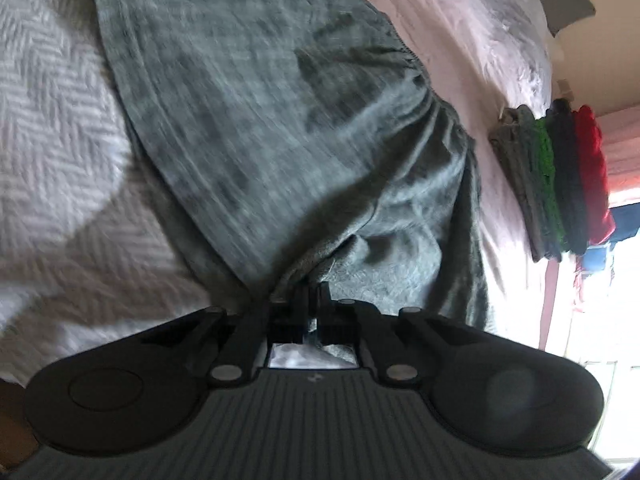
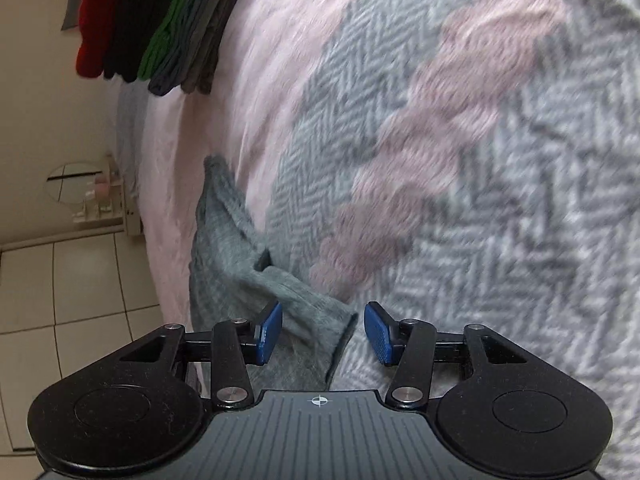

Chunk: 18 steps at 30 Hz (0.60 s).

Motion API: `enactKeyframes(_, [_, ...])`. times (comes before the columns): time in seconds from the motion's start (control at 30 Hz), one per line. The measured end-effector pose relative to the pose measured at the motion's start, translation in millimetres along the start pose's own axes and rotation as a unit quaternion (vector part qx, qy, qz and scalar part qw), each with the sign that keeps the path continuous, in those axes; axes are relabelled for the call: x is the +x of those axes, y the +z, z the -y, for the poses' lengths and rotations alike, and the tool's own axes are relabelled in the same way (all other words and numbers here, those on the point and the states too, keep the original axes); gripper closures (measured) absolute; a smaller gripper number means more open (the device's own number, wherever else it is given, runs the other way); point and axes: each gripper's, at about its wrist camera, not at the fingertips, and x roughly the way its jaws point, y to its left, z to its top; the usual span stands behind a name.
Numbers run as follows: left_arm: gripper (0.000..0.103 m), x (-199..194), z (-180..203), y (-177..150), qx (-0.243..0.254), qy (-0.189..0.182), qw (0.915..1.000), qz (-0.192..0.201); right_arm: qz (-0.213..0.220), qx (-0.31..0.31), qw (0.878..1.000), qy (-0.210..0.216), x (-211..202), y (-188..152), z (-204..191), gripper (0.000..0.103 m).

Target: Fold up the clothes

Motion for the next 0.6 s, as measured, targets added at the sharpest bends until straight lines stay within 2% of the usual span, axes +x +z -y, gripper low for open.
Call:
enactKeyframes(0.07, [0.103,2.2,1.3,-0.2,0.011,0.001,0.9999,-0.009,0.009,0.001,1.0,-0.002,-1.0,-3.4,0.8,0.053])
enactKeyframes(0.17, [0.103,7.5,-0.6,-4.0,0.002,-0.002,0.9999,-0.014,0.008,-0.028,0.999,-0.019,-4.5,-7.4,-0.8,0.065])
enactKeyframes(0.2, [0.103,8.2,-3.0,-4.7,-0.005,-0.002,0.9999,-0.014,0.005,-0.04,0.999,-0.027,-5.3,-8.6,-1.2,0.065])
enactKeyframes(0.33, [0.103,11.3,-8.1,-5.6,-0.017,-0.006,0.9997,-0.017,0.013,0.021,1.0,0.009,-2.2,-7.2,16.5,0.065])
enactKeyframes(0.43, [0.103,13.3,-7.7,-3.9,-0.016,-0.006,0.9996,-0.02,0.009,0.013,1.0,0.013,16.2,-6.0,13.9,0.067])
enactKeyframes(0.5, [0.103,14.4,-8.0,-3.5,-0.017,-0.008,0.9996,-0.022,0.002,-0.016,1.0,0.004,30.1,-7.8,6.1,0.087])
enactKeyframes(0.57, [0.103,13.3,-7.2,-3.5,-0.019,-0.012,0.9994,-0.024,0.003,-0.041,0.999,-0.002,37.0,-10.0,-1.9,0.099])
enactKeyframes(0.6, [0.103,12.2,-6.6,-3.5,-0.02,-0.016,0.9993,-0.026,0.007,-0.051,0.999,-0.001,37.0,-11.0,-6.1,0.099])
